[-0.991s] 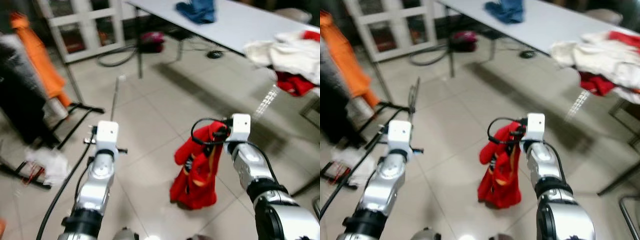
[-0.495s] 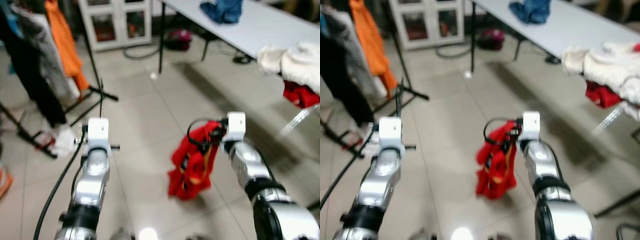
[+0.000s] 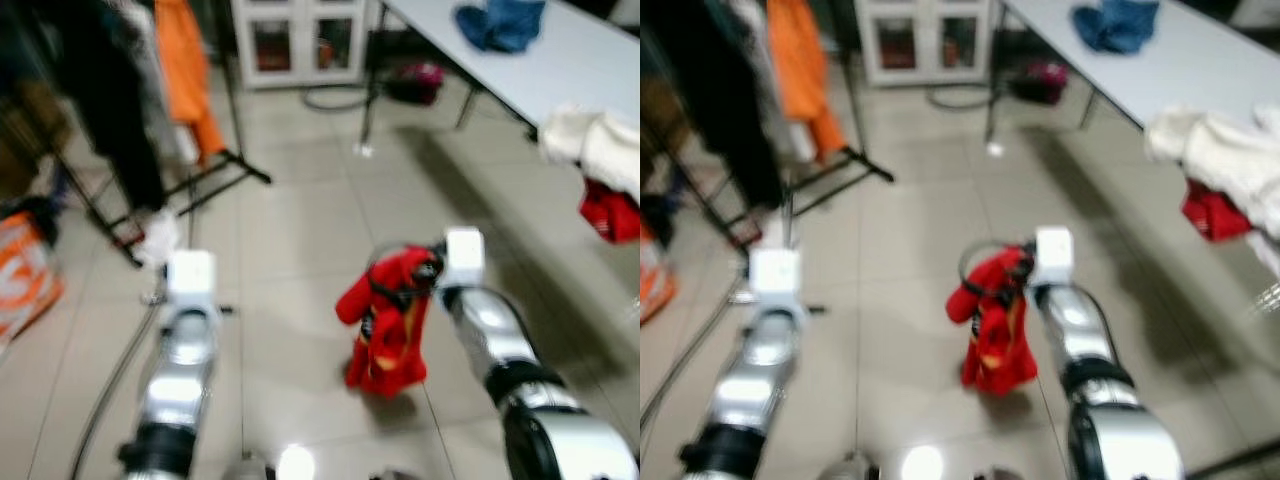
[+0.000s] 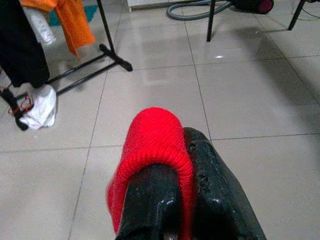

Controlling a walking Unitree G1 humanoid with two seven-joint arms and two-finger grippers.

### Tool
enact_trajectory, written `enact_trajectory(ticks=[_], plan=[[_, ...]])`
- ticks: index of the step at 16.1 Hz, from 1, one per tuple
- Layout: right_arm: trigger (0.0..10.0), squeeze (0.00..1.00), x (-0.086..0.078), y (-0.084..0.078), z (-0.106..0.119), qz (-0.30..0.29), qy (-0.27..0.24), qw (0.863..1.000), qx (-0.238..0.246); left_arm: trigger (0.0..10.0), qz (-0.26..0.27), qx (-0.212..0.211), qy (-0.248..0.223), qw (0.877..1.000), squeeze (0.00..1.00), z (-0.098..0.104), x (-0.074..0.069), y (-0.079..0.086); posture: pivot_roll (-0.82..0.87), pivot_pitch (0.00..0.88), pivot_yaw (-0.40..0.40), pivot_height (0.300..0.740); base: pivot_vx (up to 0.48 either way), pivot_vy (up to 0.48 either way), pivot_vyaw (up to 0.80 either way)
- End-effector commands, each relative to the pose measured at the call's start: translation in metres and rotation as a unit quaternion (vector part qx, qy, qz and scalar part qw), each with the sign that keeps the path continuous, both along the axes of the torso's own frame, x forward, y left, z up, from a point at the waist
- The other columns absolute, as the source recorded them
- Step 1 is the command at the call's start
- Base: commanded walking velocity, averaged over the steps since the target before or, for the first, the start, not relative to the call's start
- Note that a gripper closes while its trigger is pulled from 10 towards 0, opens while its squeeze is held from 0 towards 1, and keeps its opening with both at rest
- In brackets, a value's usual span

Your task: Hang hanger

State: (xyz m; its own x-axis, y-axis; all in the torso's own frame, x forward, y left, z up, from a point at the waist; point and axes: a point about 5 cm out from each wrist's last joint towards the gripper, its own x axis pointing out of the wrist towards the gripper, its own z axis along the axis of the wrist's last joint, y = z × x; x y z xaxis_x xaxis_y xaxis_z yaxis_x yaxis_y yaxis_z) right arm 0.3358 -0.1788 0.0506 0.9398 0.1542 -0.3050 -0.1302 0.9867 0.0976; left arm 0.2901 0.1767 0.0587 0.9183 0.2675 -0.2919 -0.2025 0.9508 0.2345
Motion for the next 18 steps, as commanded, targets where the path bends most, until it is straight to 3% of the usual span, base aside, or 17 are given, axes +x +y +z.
enact_trajectory(ticks=[1, 7, 12, 15, 18], plan=[[0.0, 0.0, 0.007, 0.011, 0.01, 0.02, -0.024, 0.999, 0.004, 10.0, 0.007, 0.018, -0.005, 1.0, 0.0, 0.004, -0.002, 0.009, 0.02, 0.027, -0.027, 0.74, 0.0, 0.0, 0.56], [0.0, 0.0, 0.01, 0.033, 0.012, 0.054, -0.026, 0.998, 0.009, 10.0, 0.012, 0.02, -0.029, 0.999, 0.0, 0.012, -0.005, 0.013, 0.06, 0.034, -0.045, 0.74, 0.0, 0.0, 0.56], [0.0, 0.0, 0.007, 0.052, 0.008, 0.076, -0.02, 0.997, 0.006, 10.0, 0.05, 0.015, -0.036, 0.998, 0.0, 0.017, -0.013, 0.032, 0.1, 0.046, -0.042, 0.74, 0.452, 0.0, 0.32], [0.0, 0.0, 0.008, 0.047, 0.008, 0.062, -0.021, 0.998, 0.006, 10.0, 0.058, 0.016, -0.034, 0.998, 0.0, 0.016, -0.011, 0.033, 0.09, 0.032, -0.046, 0.74, 0.454, 0.0, 0.0], [0.0, 0.0, 0.01, 0.046, 0.011, 0.065, -0.026, 0.998, -0.006, 10.0, 0.061, 0.013, -0.036, 0.997, 0.0, 0.017, -0.006, 0.033, 0.08, 0.022, -0.046, 0.74, 0.454, 0.0, 0.64]])
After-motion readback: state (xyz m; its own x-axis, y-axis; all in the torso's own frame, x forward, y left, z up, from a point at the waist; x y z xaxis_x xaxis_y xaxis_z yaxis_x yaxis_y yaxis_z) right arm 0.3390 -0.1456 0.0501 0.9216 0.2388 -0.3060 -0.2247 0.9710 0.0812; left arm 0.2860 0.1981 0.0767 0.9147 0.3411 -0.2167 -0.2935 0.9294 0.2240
